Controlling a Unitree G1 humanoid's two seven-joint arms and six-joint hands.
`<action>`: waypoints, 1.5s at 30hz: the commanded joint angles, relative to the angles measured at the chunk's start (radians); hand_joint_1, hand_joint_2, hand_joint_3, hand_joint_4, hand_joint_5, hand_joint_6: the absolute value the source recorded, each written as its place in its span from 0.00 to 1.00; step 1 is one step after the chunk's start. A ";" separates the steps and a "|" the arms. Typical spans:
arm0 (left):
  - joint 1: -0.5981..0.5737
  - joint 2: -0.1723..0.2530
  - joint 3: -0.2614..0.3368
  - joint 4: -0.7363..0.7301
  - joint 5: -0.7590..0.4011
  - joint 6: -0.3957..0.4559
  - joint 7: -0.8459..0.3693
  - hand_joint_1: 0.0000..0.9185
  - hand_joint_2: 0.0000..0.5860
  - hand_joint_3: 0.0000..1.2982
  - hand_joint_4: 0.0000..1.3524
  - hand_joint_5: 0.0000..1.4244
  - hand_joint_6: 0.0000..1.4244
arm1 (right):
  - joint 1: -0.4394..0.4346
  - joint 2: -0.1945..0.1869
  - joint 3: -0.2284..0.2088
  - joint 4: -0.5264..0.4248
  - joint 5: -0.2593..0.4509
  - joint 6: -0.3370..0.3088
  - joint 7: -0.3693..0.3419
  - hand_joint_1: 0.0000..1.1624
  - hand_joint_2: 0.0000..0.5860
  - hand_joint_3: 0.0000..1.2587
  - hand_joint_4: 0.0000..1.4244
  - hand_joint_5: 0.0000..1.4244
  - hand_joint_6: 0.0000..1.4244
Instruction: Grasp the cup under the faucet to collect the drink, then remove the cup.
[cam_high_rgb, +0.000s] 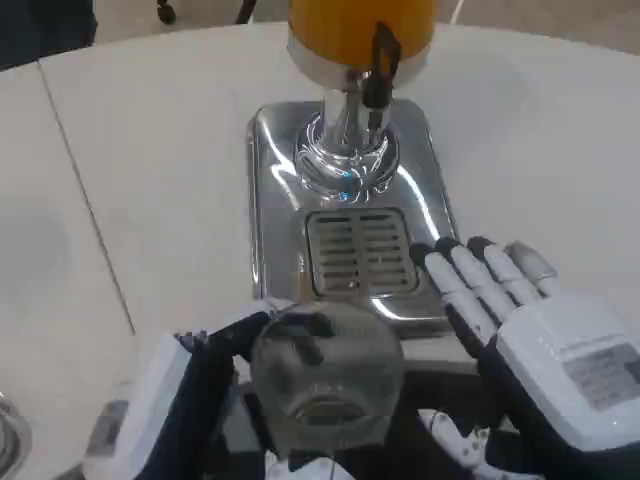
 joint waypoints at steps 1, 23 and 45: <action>-0.003 -0.008 0.007 -0.017 0.034 -0.062 0.035 0.68 0.08 0.91 0.86 1.00 1.00 | 0.030 0.025 0.014 -0.011 -0.011 0.010 0.010 0.25 0.87 0.00 0.00 0.00 0.00; -0.327 -0.128 0.011 0.281 0.060 0.092 0.127 0.68 0.08 0.91 0.85 1.00 1.00 | 0.088 0.070 -0.016 -0.055 -0.009 0.067 0.064 0.28 0.86 0.00 0.00 0.00 0.00; -0.920 -0.175 -0.141 1.093 0.114 0.034 0.461 0.69 0.09 0.91 0.85 1.00 1.00 | 0.010 0.084 -0.017 -0.087 -0.064 0.100 0.236 0.31 0.87 0.00 0.00 0.00 0.00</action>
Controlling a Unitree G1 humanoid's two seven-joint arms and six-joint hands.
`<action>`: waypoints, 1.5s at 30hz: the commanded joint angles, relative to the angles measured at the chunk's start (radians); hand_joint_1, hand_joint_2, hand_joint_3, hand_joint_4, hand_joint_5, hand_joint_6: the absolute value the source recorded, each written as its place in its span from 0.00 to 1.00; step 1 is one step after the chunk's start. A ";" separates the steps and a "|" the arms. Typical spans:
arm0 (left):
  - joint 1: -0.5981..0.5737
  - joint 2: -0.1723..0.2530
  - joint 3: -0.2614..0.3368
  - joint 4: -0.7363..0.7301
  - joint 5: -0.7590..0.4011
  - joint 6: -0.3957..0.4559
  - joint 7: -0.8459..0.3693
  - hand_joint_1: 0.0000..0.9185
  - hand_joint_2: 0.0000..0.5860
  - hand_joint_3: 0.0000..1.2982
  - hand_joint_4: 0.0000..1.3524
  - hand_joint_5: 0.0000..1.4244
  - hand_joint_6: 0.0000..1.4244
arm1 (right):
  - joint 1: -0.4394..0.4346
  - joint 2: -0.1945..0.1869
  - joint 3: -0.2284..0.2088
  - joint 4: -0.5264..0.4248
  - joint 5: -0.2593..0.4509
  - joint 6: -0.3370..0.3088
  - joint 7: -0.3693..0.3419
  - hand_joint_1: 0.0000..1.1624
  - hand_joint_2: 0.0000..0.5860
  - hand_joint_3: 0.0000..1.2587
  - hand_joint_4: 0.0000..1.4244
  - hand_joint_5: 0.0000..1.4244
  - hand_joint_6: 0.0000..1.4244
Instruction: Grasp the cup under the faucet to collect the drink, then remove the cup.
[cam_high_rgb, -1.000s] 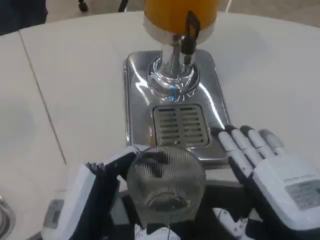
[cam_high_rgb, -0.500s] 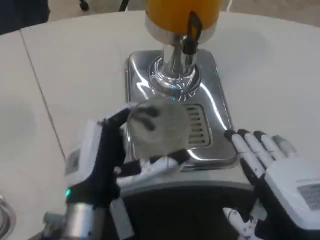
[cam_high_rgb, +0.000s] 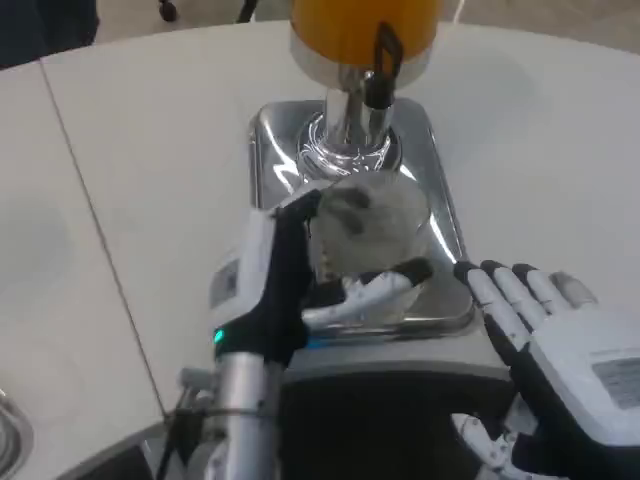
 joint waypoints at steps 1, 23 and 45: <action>-0.152 0.023 -0.028 0.214 0.026 -0.048 0.101 0.69 0.09 0.91 0.85 1.00 1.00 | -0.012 0.000 0.009 -0.010 -0.009 0.001 0.026 0.31 0.86 0.00 0.00 0.00 0.00; -0.291 0.038 -0.081 0.523 -0.037 -0.093 0.173 0.57 0.12 0.40 0.52 0.75 0.87 | -0.031 0.026 0.002 0.001 -0.008 0.026 0.059 0.31 0.86 0.00 0.00 0.00 0.00; -0.241 0.133 -0.071 0.451 -0.055 -0.124 0.140 0.51 0.09 0.17 0.17 0.49 0.61 | -0.129 0.005 0.026 0.118 0.054 0.043 0.028 0.29 0.86 0.00 0.00 0.00 0.00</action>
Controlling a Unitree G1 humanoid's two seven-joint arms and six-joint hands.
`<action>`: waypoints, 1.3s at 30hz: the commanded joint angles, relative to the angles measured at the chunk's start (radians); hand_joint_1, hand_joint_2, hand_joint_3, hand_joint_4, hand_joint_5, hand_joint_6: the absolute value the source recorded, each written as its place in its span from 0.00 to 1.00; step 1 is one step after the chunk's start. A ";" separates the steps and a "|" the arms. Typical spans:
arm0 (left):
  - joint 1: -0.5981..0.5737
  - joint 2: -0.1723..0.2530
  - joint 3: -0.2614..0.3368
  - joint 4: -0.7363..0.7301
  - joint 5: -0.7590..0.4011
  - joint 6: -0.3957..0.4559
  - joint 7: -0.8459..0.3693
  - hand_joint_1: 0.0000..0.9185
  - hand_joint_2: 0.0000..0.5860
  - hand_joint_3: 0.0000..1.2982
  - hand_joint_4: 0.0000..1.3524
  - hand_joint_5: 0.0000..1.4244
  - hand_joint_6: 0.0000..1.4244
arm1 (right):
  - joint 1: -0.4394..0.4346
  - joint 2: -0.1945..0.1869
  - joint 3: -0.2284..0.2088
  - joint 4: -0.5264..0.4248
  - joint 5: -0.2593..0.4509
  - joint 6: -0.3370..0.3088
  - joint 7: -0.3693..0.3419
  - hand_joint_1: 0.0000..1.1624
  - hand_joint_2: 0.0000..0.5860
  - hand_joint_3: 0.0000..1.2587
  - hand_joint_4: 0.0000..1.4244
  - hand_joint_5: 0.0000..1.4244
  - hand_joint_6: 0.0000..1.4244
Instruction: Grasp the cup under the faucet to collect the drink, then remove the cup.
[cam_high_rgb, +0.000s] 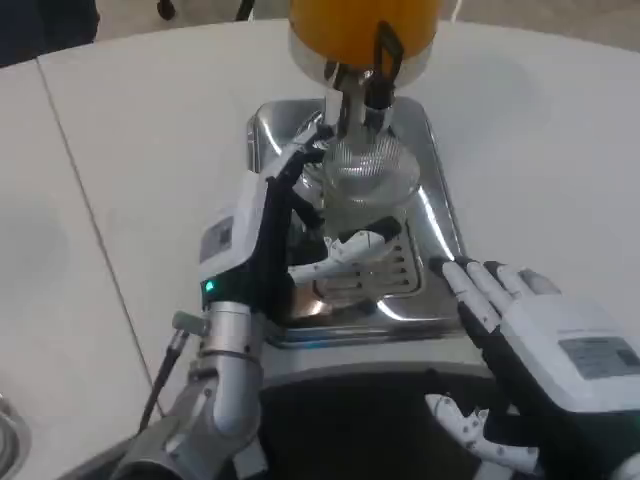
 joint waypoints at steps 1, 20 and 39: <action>0.054 0.024 0.004 -0.037 -0.002 0.017 -0.003 0.50 0.09 0.17 0.16 0.48 0.60 | 0.004 -0.013 -0.004 0.004 0.022 -0.002 -0.024 0.28 0.86 0.00 0.00 0.00 0.00; 0.435 0.224 0.181 -0.701 -0.037 0.140 -0.231 0.39 0.07 0.02 0.00 0.20 0.21 | 0.084 0.077 0.014 -0.107 0.097 0.031 -0.085 0.28 0.86 0.00 0.00 0.00 0.00; 0.983 0.362 0.392 -1.387 0.166 0.402 -0.510 0.00 0.00 0.00 0.00 0.04 0.08 | -0.333 0.224 0.008 0.038 0.297 0.246 -0.125 0.30 0.88 0.00 0.00 0.00 0.01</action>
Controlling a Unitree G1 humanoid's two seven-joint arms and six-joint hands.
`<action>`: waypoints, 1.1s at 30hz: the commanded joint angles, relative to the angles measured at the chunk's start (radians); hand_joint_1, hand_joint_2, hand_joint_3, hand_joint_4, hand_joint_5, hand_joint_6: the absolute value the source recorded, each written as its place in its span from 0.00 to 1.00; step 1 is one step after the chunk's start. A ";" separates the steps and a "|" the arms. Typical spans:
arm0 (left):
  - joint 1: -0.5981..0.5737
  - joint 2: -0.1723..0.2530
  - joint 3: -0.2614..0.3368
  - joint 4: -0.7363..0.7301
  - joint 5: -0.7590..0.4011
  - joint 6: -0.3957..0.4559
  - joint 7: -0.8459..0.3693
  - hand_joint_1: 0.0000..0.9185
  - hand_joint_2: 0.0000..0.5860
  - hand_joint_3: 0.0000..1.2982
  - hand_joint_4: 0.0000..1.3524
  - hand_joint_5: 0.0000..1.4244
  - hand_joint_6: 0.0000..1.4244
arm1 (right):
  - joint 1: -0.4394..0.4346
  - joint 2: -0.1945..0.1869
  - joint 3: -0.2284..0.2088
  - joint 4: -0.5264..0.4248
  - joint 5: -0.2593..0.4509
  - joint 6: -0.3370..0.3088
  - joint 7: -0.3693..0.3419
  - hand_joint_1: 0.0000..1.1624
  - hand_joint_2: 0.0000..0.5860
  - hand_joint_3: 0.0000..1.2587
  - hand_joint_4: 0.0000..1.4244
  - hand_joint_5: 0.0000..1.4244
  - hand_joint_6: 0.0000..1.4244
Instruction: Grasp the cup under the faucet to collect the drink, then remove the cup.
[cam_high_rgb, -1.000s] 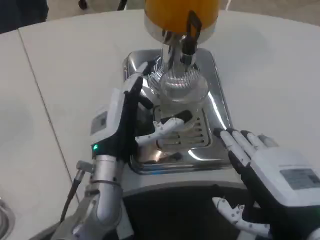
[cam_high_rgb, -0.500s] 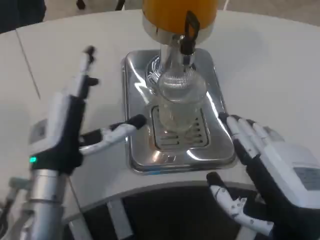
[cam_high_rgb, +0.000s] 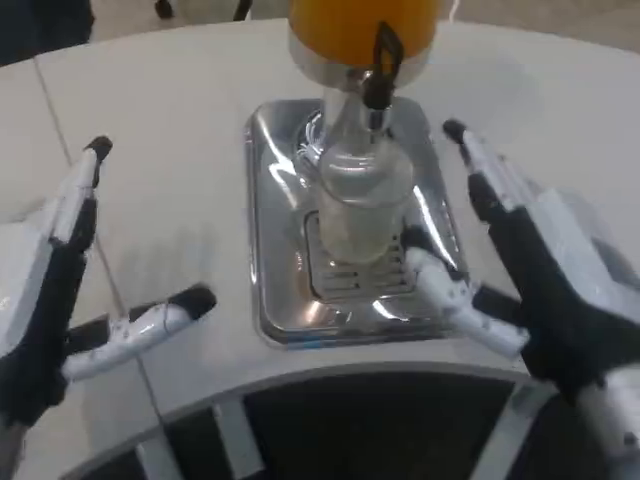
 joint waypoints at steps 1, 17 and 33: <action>0.123 0.016 -0.005 -0.103 0.091 0.009 -0.055 0.00 0.00 0.00 0.00 0.04 0.06 | -0.099 0.020 -0.006 0.035 0.046 0.038 -0.045 0.30 0.88 0.00 0.00 0.00 0.01; 0.261 -0.053 -0.038 -0.165 0.213 0.005 -0.024 0.00 0.01 0.00 0.00 0.00 0.00 | -0.256 0.097 -0.001 0.177 0.270 0.076 -0.222 0.31 0.86 0.00 0.00 0.00 0.01; 0.289 -0.094 -0.042 -0.165 0.231 -0.011 -0.015 0.00 0.04 0.00 0.00 0.00 0.00 | -0.435 0.034 0.009 0.411 0.527 -0.019 -0.251 0.30 0.84 0.00 0.00 0.00 0.00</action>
